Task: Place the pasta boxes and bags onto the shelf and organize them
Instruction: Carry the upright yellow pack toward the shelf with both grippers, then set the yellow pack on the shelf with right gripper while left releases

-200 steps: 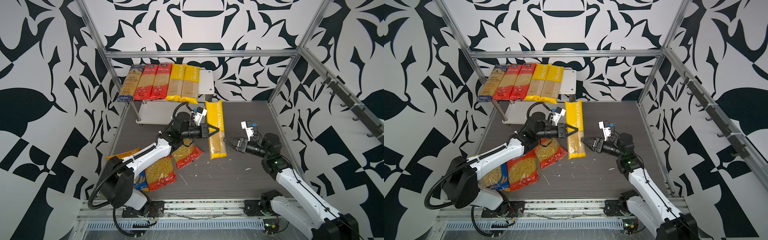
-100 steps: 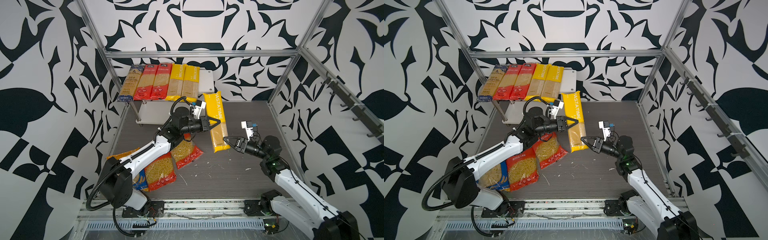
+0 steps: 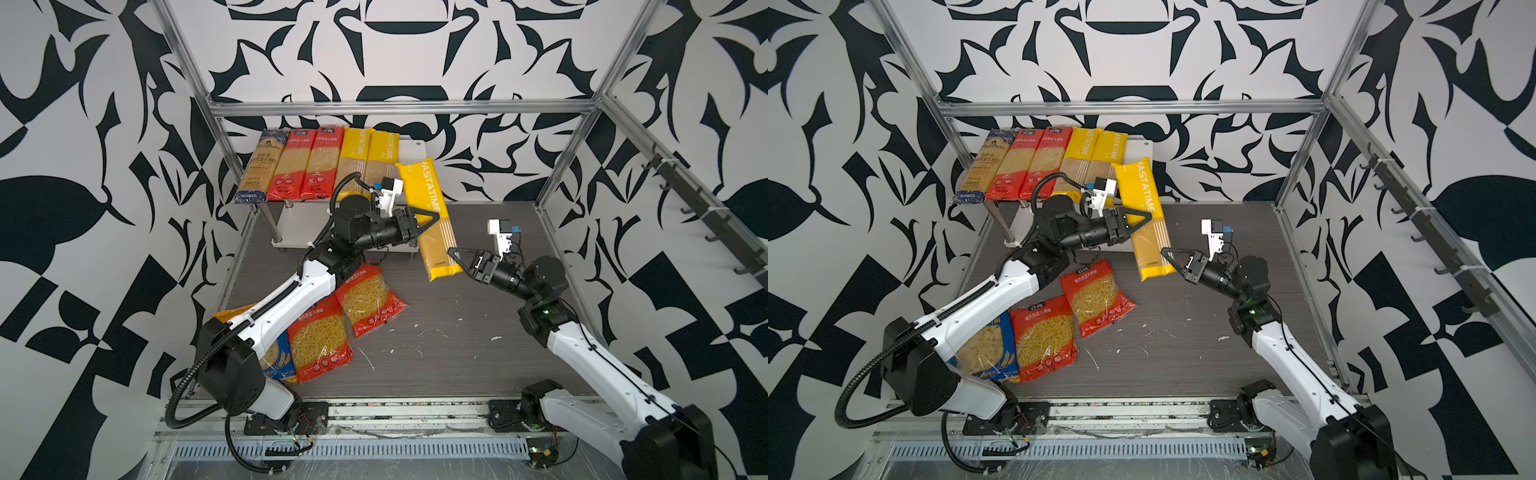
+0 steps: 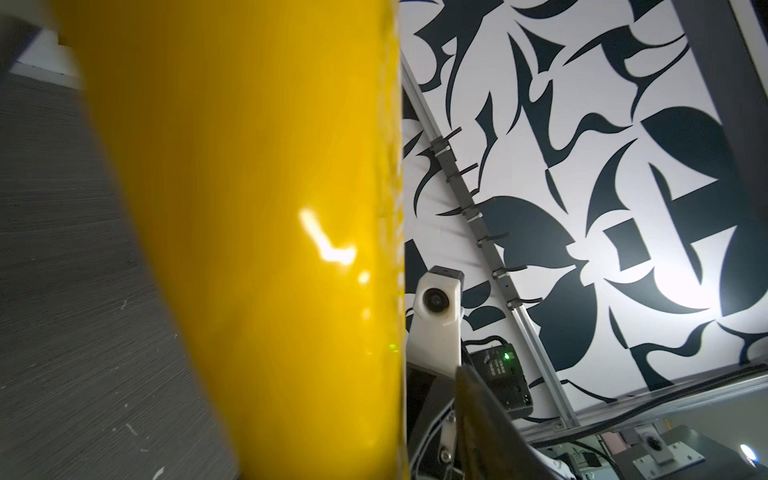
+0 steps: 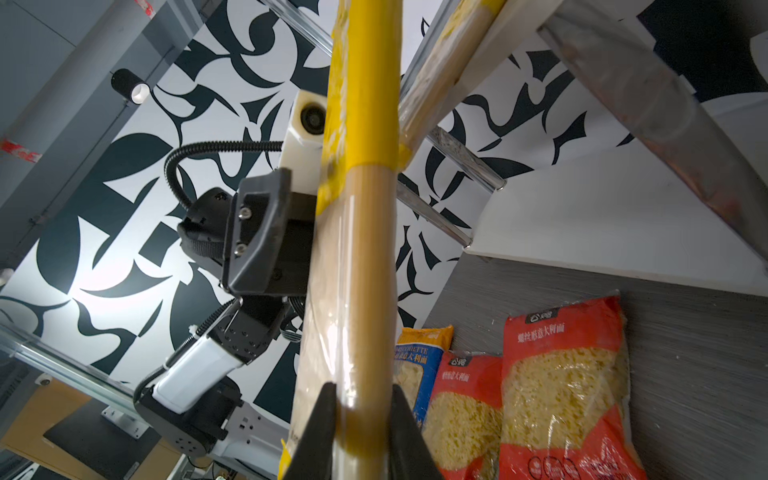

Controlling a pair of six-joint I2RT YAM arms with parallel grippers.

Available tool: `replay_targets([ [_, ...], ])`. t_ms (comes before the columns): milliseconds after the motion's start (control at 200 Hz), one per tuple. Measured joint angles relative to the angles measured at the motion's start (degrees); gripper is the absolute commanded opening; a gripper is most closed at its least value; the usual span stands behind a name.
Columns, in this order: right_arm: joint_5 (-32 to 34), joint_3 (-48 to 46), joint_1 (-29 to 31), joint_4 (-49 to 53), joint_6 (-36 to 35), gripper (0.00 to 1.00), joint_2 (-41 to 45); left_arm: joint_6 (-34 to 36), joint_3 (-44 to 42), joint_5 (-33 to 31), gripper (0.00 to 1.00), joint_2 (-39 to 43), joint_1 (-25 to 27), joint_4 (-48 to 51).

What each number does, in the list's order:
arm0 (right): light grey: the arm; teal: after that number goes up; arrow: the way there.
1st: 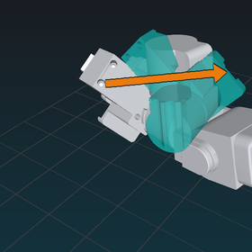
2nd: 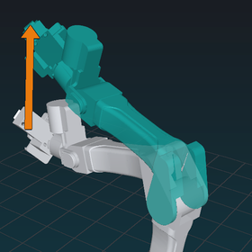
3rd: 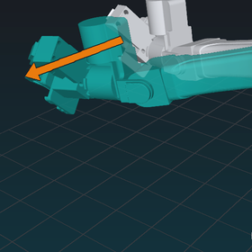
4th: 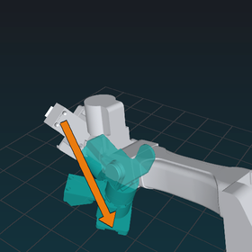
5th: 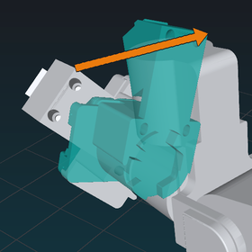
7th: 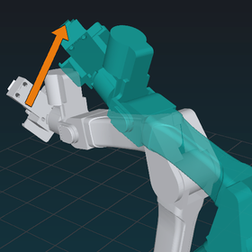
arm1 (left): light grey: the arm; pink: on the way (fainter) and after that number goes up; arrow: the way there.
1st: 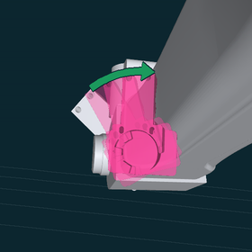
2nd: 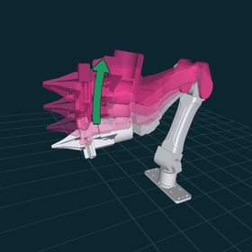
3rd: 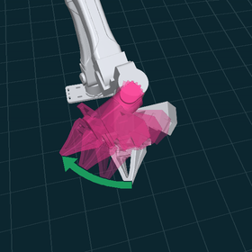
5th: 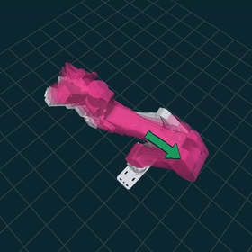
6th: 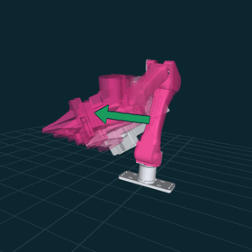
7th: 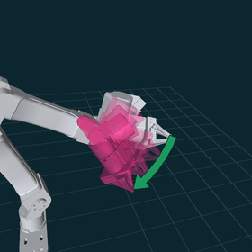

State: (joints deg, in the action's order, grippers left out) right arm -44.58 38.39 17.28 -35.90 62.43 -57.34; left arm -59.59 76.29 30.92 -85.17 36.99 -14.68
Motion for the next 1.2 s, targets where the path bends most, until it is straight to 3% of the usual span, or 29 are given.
replay_targets([
  [255, 5.3, 10.8, 0.5, 0.1, 5.9, 0.00, -9.9, 2.4, 4.8, -6.4, 0.73, 0.6, -1.9, 11.1],
  [345, 8.7, 13.4, 1.8, 0.6, 6.5, 0.00, -12.4, 3.3, 4.8, -8.2, 0.74, 1.4, -2.0, 15.3],
  [620, 17.8, 16.7, 7.8, 1.0, 5.7, 0.00, -15.9, 4.4, 9.0, -8.7, 0.54, 0.7, -3.5, 21.6],
  [1000, 23.1, 12.9, 7.5, 0.3, 3.8, 0.00, -13.8, 4.6, 18.1, -4.4, 0.09, -7.0, -4.9, 26.8],
  [1110, 22.8, 12.9, 7.2, 1.1, 3.5, 0.24, -14.9, 3.3, 18.1, -2.2, 0.03, -8.5, -5.9, 26.5],
  [1200, 18.8, 12.9, 6.7, 1.8, 2.5, 0.44, -15.9, 3.3, 18.1, -1.2, 0.01, -9.4, -6.7, 26.2],
])
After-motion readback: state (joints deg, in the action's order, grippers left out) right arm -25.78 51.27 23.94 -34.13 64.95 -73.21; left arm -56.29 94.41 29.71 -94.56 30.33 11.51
